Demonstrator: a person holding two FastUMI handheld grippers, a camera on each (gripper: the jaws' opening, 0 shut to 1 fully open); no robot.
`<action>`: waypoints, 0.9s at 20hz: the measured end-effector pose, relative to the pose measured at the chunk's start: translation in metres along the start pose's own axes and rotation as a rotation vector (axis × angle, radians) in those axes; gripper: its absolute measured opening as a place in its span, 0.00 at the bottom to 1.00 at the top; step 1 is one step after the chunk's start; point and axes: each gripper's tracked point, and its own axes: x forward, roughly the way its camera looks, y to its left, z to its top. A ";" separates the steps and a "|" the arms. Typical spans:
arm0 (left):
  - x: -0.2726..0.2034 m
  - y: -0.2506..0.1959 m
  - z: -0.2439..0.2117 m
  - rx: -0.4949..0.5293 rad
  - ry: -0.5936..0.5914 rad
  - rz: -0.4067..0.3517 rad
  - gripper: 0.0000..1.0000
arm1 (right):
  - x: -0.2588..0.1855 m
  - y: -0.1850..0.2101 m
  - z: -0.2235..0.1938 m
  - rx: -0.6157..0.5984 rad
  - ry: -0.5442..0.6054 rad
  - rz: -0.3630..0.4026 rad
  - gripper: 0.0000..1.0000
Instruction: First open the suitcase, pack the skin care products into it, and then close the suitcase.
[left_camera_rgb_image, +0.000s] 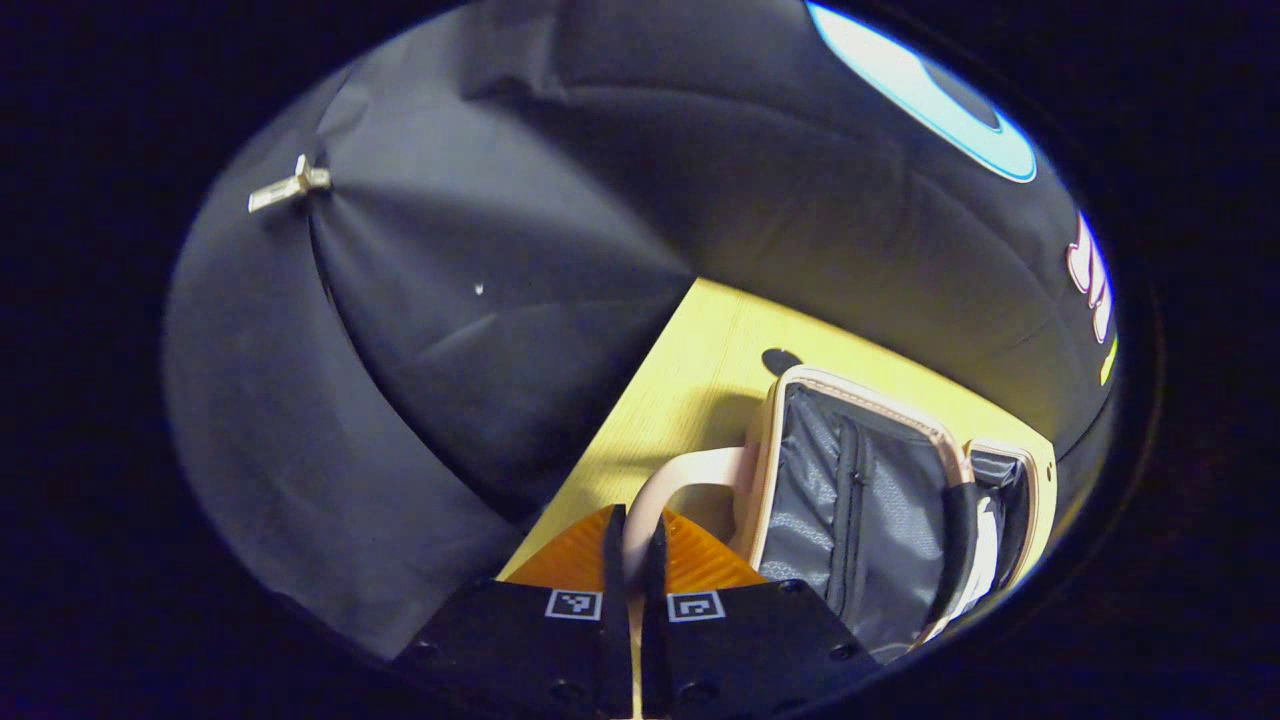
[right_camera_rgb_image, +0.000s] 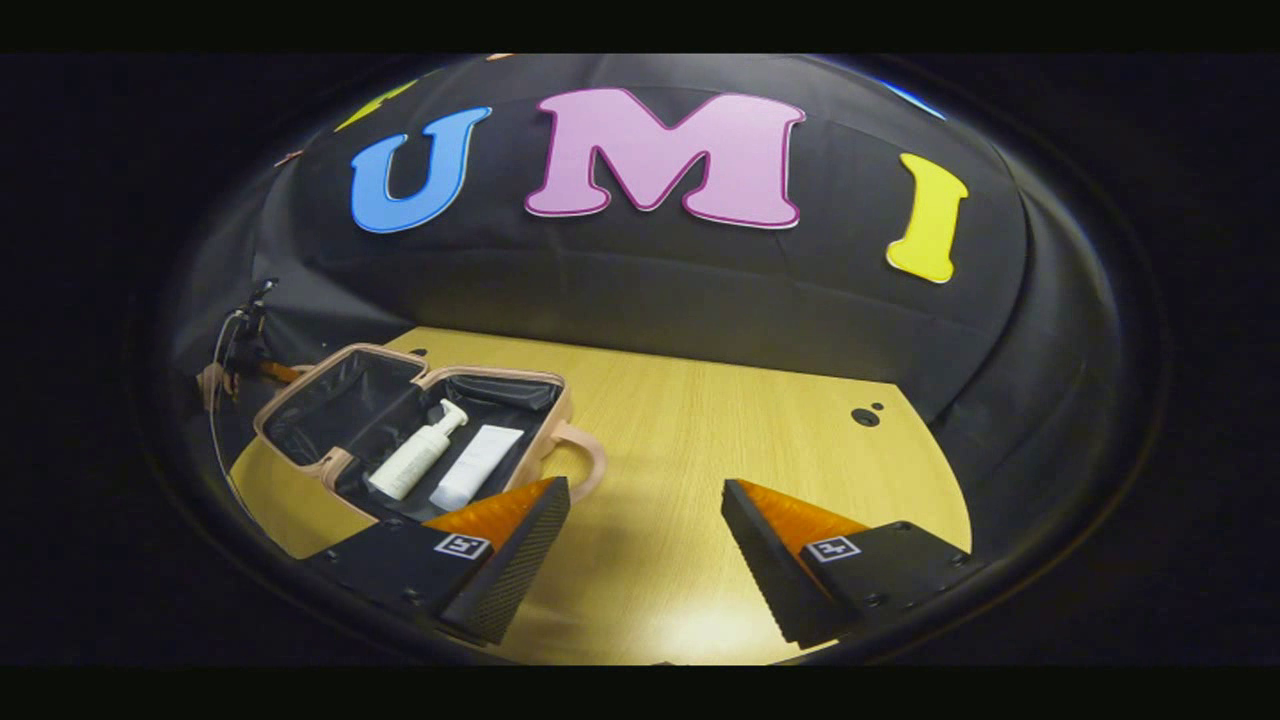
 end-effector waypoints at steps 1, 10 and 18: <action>-0.019 -0.007 0.018 0.001 -0.053 -0.029 0.08 | 0.000 -0.001 0.003 0.003 -0.014 -0.005 0.98; -0.179 -0.168 0.108 0.057 -0.330 -0.328 0.06 | -0.009 -0.013 0.015 0.051 -0.074 -0.021 0.98; -0.181 -0.362 0.027 0.131 -0.312 -0.497 0.07 | -0.026 -0.048 0.010 0.125 -0.065 -0.046 0.98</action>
